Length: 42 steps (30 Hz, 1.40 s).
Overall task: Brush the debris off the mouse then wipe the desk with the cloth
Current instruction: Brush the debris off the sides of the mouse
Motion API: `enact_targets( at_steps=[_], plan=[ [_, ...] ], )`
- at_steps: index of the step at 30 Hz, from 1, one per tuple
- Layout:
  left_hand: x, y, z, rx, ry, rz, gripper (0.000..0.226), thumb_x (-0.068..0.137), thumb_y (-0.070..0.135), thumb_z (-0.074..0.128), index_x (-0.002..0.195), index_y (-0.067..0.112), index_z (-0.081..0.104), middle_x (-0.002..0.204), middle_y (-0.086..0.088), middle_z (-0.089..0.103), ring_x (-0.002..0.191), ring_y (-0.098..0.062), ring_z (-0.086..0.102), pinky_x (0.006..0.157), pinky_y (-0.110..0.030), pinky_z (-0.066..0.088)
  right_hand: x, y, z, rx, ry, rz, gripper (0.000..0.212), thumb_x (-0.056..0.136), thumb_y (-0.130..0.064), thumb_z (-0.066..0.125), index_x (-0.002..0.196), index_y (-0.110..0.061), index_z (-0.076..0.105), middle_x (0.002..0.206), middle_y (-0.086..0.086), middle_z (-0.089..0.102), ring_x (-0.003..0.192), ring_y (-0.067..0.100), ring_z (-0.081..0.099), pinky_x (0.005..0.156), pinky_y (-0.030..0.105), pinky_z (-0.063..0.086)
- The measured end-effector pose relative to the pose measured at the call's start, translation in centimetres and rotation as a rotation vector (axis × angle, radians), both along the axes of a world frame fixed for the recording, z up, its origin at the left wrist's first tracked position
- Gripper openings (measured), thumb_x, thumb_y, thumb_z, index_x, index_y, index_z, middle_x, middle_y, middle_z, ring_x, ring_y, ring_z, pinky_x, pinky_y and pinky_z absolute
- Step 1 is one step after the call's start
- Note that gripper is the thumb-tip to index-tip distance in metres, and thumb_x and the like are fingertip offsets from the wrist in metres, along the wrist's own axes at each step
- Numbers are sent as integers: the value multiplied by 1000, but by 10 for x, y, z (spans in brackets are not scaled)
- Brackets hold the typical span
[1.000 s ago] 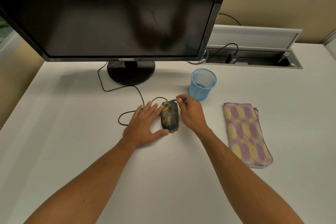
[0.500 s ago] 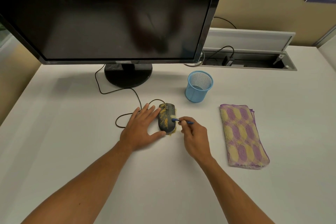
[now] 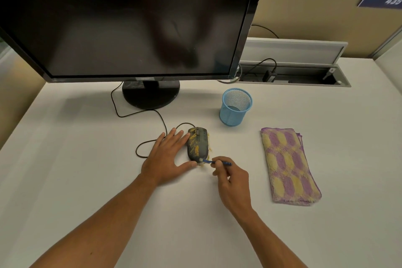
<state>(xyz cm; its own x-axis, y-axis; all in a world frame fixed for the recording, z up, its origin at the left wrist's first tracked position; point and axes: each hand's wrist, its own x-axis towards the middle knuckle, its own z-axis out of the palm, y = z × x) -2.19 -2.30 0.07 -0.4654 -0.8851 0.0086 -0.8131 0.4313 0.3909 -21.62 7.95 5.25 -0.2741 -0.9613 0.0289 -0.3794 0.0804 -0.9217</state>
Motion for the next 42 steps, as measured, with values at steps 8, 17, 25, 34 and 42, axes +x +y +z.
enact_targets(
  at_steps=[8, 17, 25, 34, 42],
  plan=[
    [0, 0, 1, 11, 7, -4, 90, 82, 81, 39, 154, 33, 14, 162, 11, 14, 148, -3, -7, 123, -41, 5, -15, -55, 8, 21, 29, -81, 16, 100, -31, 49, 103, -29, 64, 79, 3, 69, 74, 20, 65, 66, 26, 48],
    [0, 0, 1, -5, 19, -7, 89, 82, 80, 41, 154, 32, 18, 161, 9, 17, 149, -5, -5, 123, -41, 5, -9, -46, -5, 121, -19, -22, 19, 101, -30, 47, 106, -23, 65, 89, -3, 70, 81, 10, 67, 68, 17, 48],
    [0, 0, 1, -9, -10, -14, 90, 82, 82, 38, 154, 32, 15, 161, 10, 15, 149, -6, -4, 123, -40, 5, 3, 7, -9, 76, -86, -15, 18, 100, -29, 48, 97, -29, 66, 84, -8, 71, 79, 6, 67, 64, 17, 47],
    [0, 0, 2, -4, -13, -13, 91, 82, 82, 38, 154, 32, 13, 162, 11, 12, 148, -4, -7, 123, -41, 5, 3, 10, -5, 5, -70, -25, 17, 100, -30, 48, 96, -39, 61, 83, -7, 70, 77, 10, 66, 62, 23, 47],
    [3, 6, 6, -54, 98, -63, 91, 82, 82, 35, 154, 29, 16, 161, 8, 8, 150, -8, -4, 122, -47, 6, -3, 4, -1, 12, -18, 24, 7, 98, -39, 47, 96, -40, 54, 85, -8, 69, 76, 16, 65, 63, 34, 49]
  ],
)
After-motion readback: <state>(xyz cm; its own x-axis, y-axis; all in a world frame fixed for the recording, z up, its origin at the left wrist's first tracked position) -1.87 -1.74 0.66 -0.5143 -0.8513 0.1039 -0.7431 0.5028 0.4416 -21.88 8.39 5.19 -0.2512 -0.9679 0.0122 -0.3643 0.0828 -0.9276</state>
